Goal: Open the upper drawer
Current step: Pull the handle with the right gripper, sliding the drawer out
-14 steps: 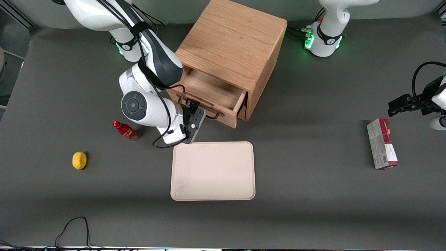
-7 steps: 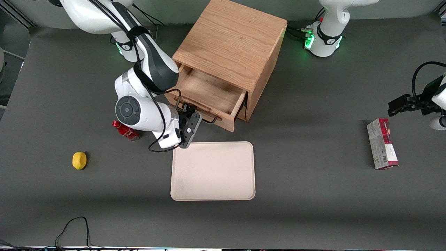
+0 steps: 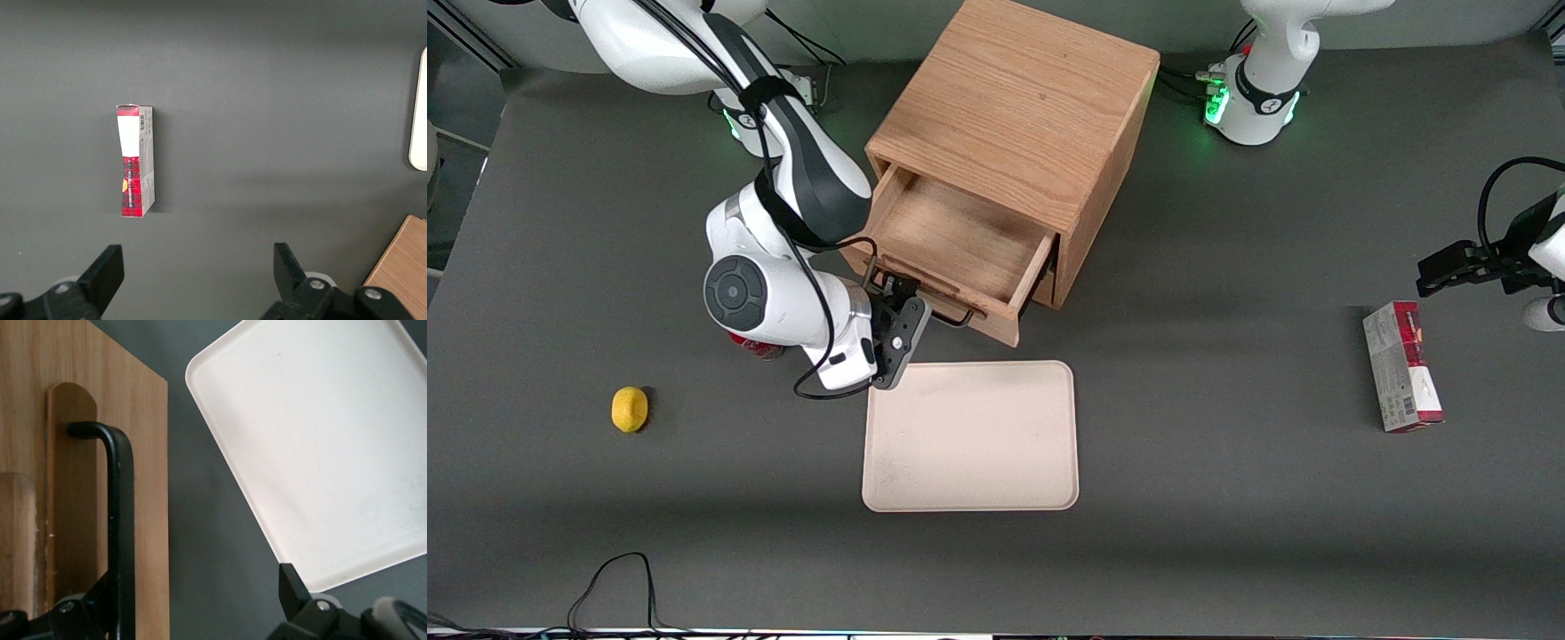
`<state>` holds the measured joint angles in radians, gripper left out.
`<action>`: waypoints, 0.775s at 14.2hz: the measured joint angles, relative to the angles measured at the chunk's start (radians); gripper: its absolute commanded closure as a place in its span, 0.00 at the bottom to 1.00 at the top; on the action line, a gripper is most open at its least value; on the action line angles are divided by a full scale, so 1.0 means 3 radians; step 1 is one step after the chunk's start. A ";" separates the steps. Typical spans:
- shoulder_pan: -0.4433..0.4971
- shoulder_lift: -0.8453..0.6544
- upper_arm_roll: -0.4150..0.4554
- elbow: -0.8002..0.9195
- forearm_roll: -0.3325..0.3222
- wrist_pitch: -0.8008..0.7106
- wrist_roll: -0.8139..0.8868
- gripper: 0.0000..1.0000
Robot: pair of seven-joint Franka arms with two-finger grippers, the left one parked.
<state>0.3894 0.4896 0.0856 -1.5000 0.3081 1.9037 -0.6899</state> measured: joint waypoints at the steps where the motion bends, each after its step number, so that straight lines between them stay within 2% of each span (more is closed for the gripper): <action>1: -0.0013 0.0012 0.0000 0.0022 0.0000 0.0000 -0.0007 0.00; 11: -0.0090 0.0125 -0.0001 0.0188 -0.0065 0.0000 -0.0044 0.00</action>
<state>0.3623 0.5271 0.0854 -1.4436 0.2885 1.9036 -0.7032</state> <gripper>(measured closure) 0.000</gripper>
